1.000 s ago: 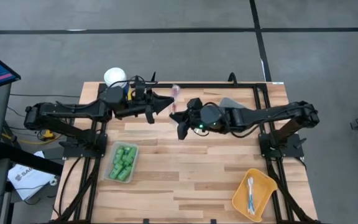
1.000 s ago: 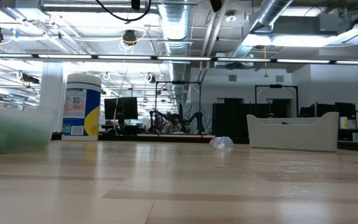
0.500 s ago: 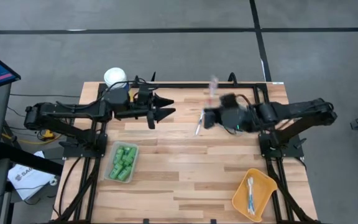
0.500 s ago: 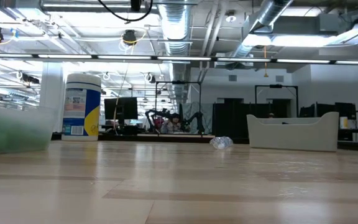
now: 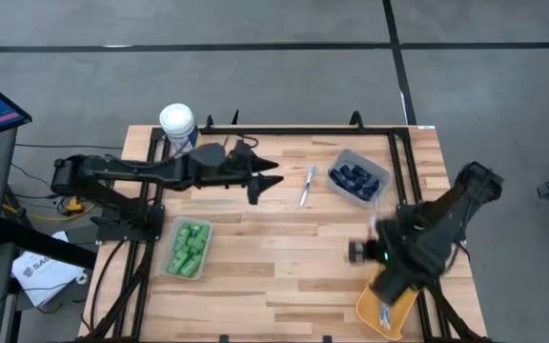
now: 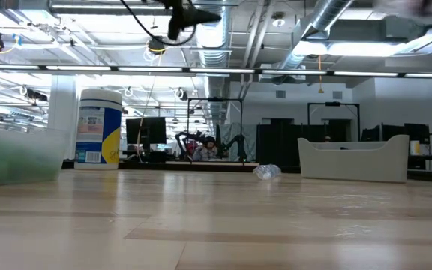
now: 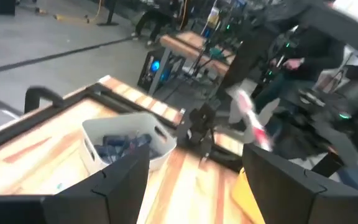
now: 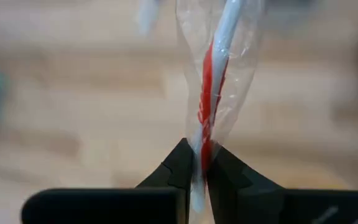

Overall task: Pick & Place Travel size toiletries
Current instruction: Put the orange toothbrush into the yellow bin

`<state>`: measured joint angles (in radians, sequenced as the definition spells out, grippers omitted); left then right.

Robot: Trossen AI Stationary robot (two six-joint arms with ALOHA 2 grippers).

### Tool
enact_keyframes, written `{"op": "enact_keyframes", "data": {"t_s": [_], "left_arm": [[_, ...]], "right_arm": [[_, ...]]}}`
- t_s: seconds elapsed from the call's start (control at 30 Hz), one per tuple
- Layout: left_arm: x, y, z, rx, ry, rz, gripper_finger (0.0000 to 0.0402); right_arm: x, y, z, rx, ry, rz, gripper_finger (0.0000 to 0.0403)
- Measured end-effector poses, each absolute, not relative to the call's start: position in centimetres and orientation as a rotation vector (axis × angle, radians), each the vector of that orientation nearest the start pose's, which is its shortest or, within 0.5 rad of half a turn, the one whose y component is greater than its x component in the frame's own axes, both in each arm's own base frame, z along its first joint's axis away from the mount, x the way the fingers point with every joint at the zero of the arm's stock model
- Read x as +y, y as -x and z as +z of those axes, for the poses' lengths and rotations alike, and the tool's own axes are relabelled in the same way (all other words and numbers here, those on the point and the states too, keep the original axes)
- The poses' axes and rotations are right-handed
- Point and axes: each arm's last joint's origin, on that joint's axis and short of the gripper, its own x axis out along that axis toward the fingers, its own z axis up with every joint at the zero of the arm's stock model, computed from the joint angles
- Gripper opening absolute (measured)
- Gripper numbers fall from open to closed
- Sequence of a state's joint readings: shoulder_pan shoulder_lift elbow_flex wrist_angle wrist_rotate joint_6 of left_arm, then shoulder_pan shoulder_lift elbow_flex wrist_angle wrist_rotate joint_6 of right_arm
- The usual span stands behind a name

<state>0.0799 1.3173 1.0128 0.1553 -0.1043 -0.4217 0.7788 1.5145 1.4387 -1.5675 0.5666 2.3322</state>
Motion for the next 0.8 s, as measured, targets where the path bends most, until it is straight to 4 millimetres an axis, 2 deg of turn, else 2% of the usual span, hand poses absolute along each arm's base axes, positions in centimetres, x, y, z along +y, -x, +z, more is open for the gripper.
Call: {"op": "enact_keyframes", "data": {"t_s": [0.2,0.43,0.6,0.8], "left_arm": [[2.9,-32.4,29.7,0.201,0.416,0.231,0.0254],[3.1,-34.7,26.3,0.268,0.415,0.245,0.0254],[3.2,-35.6,24.7,0.292,0.414,0.25,0.0254],[3.2,-36.4,23.4,0.311,0.413,0.254,0.0254]], "right_arm": [[21.4,-18.5,28.1,0.959,-1.027,-1.131,0.0019],[25.5,-18.4,24.5,1.196,-1.042,-1.155,0.0026],[27.3,-18.0,22.9,1.287,-1.039,-1.151,0.002],[28.1,-17.6,22.1,1.343,-1.015,-1.177,0.0039]]}}
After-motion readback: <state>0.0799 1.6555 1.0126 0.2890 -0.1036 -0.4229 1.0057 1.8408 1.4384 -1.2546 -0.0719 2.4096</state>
